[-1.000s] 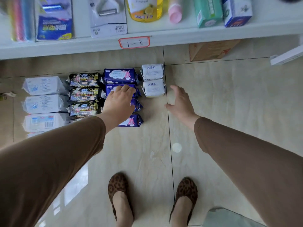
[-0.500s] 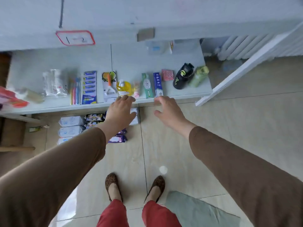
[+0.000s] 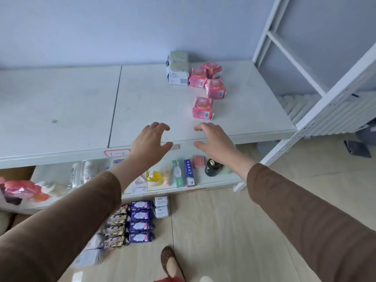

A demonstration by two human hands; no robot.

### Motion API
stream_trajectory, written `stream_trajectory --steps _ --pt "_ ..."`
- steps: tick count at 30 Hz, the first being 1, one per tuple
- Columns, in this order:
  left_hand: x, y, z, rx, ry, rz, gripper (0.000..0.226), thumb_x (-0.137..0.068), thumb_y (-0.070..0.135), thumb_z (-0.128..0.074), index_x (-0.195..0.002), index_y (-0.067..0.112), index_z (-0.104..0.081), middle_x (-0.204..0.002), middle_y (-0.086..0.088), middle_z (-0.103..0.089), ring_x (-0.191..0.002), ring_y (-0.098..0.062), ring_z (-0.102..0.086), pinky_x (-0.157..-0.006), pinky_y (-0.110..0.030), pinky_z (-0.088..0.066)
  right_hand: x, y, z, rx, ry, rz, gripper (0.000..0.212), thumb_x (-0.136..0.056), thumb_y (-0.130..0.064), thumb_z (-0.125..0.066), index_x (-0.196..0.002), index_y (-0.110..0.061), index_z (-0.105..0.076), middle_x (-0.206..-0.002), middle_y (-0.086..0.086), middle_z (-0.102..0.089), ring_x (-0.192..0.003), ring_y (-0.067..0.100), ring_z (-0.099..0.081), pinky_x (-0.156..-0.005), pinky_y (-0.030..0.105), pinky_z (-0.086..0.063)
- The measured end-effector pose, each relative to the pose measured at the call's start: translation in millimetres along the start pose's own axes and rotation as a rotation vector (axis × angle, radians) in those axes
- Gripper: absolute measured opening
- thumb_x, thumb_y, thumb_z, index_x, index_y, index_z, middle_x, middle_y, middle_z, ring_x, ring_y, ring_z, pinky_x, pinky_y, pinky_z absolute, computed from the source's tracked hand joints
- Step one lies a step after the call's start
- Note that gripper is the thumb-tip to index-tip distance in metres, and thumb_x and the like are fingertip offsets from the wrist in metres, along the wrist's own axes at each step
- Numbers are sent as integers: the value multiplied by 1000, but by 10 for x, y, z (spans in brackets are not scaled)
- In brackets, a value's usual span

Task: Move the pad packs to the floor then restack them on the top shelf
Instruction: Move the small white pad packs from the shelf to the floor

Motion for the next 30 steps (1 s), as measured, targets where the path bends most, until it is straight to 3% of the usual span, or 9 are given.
stream_trajectory --steps 6,10,14,16,18,21,25,28,30 --pt "-783 -7 248 6 4 -8 47 -90 35 -64 -133 21 -51 -130 1 -53 -122 -22 -47 -93 -42 -47 -731 36 354 -65 47 -19 46 -90 -25 -69 -132 -14 -55 -138 2 -56 -125 20 -51 -95 25 -38" --pt "-1313 -32 343 20 -2 6 48 -89 34 -66 -132 18 -52 -129 -2 -53 -121 -24 -49 -97 -43 -44 -1238 136 547 -121 55 -51 51 -89 -26 -70 -135 -14 -53 -137 2 -56 -117 13 -55 -91 26 -40" --pt "-1910 -87 381 64 24 41 47 -89 34 -67 -131 16 -54 -128 -3 -55 -120 -24 -52 -99 -41 -43 -1884 269 755 -114 69 -66 51 -90 -31 -68 -135 -14 -52 -137 1 -58 -122 20 -55 -96 30 -42" --pt "-2241 -127 372 68 35 61 47 -89 35 -66 -130 16 -54 -129 -3 -55 -119 -23 -53 -99 -39 -43 -2251 344 827 -139 62 -78 49 -89 -32 -68 -134 -15 -54 -135 0 -61 -121 19 -57 -89 27 -41" --pt "-2591 -199 361 89 44 113 47 -89 37 -66 -130 15 -54 -130 -3 -55 -117 -23 -54 -97 -37 -43 -2634 429 870 -139 74 -89 44 -89 -35 -67 -126 -14 -57 -125 1 -64 -115 21 -60 -80 27 -38" --pt "-3126 -342 323 150 45 215 51 -88 40 -67 -131 15 -53 -130 -4 -55 -116 -22 -54 -98 -39 -44 -3171 523 898 -72 68 -62 45 -89 -40 -63 -122 -9 -58 -121 7 -64 -113 27 -59 -81 32 -41" --pt "-3786 -509 289 279 31 376 64 -85 48 -69 -135 13 -49 -133 -4 -53 -119 -22 -53 -100 -43 -46 -3755 557 828 50 -61 -54 42 -88 -55 -60 -83 -13 -54 -81 5 -57 -82 30 -54 -65 32 -36" --pt "-4170 -604 204 346 -13 484 80 -79 54 -73 -140 12 -44 -139 -7 -49 -124 -24 -50 -100 -40 -44 -3996 566 684 161 -181 -70 73 -82 -79 -48 -107 -12 -64 -96 9 -67 -93 32 -60 -85 37 -49" --pt "-4365 -659 115 390 -59 563 91 -74 60 -75 -143 11 -41 -143 -7 -46 -127 -25 -47 -92 -35 -40 -4068 578 615 230 -263 -89 85 -76 -90 -37 -107 -17 -66 -96 6 -70 -97 30 -62 -93 40 -48"
Point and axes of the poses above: each hand's wrist, its own x-axis away from the middle knuckle, its own z-axis out of the back of the hand, y = z × x, the point moved 2 cm from there along -x, towards the middle knuckle
